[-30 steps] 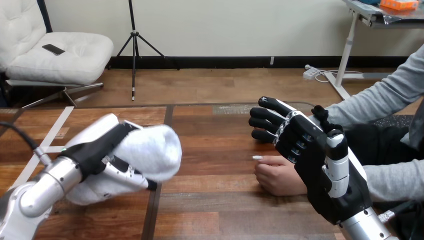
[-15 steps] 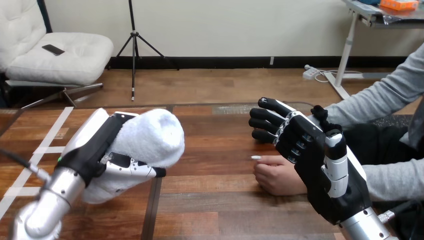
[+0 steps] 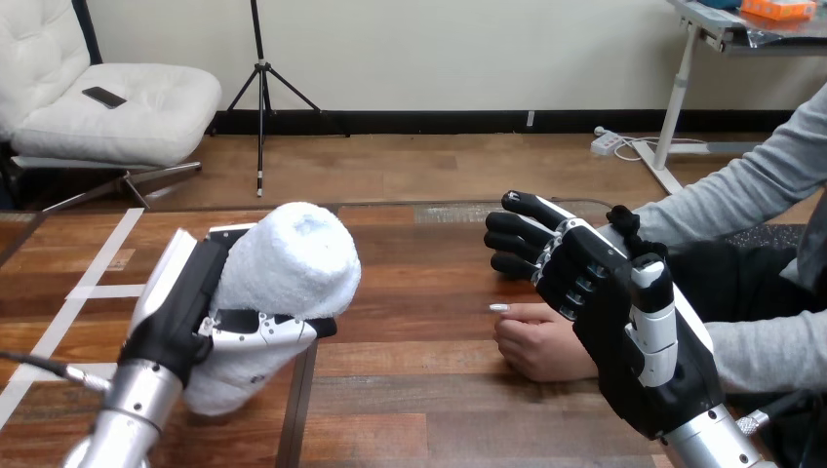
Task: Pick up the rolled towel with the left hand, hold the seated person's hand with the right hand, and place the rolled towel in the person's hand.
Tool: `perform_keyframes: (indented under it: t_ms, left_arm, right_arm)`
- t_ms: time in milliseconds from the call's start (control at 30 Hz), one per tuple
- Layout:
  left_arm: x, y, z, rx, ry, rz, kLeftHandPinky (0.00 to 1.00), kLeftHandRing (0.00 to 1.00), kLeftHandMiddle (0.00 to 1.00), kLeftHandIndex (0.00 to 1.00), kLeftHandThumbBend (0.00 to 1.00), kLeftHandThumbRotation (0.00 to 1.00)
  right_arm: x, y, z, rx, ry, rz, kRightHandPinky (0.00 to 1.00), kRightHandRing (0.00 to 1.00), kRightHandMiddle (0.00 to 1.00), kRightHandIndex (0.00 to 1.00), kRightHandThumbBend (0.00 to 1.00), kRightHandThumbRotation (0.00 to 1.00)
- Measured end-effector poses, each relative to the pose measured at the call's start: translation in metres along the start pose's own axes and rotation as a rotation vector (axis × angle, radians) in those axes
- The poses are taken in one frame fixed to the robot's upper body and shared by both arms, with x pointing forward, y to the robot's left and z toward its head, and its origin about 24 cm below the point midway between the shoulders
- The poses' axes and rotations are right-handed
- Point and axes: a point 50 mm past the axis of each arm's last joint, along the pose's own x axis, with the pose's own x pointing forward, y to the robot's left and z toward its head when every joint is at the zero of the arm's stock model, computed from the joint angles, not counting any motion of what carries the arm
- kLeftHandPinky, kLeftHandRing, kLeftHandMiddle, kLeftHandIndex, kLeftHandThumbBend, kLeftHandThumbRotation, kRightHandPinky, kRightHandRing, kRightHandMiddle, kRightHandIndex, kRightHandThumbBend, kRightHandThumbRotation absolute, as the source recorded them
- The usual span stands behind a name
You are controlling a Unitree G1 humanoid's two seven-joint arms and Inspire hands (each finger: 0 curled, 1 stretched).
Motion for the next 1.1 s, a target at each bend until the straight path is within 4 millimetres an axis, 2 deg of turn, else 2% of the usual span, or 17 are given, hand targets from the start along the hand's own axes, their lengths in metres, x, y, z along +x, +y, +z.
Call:
perform_keyframes:
  t_ms: [667, 1100]
  left_arm:
    - [-0.004, -0.018, 0.002, -0.212, -0.037, 0.116, 0.28, 0.33, 0.38, 0.41, 0.6, 0.0]
    - [-0.006, -0.029, 0.001, -0.279, -0.047, 0.142, 0.28, 0.33, 0.37, 0.4, 0.59, 0.0]
  right_arm:
    - [-0.002, -0.005, -0.01, -0.051, 0.068, 0.017, 0.9, 0.89, 0.87, 0.87, 0.89, 1.0]
    - [0.001, -0.008, -0.013, -0.109, 0.067, 0.039, 0.84, 0.87, 0.87, 0.87, 0.85, 1.0]
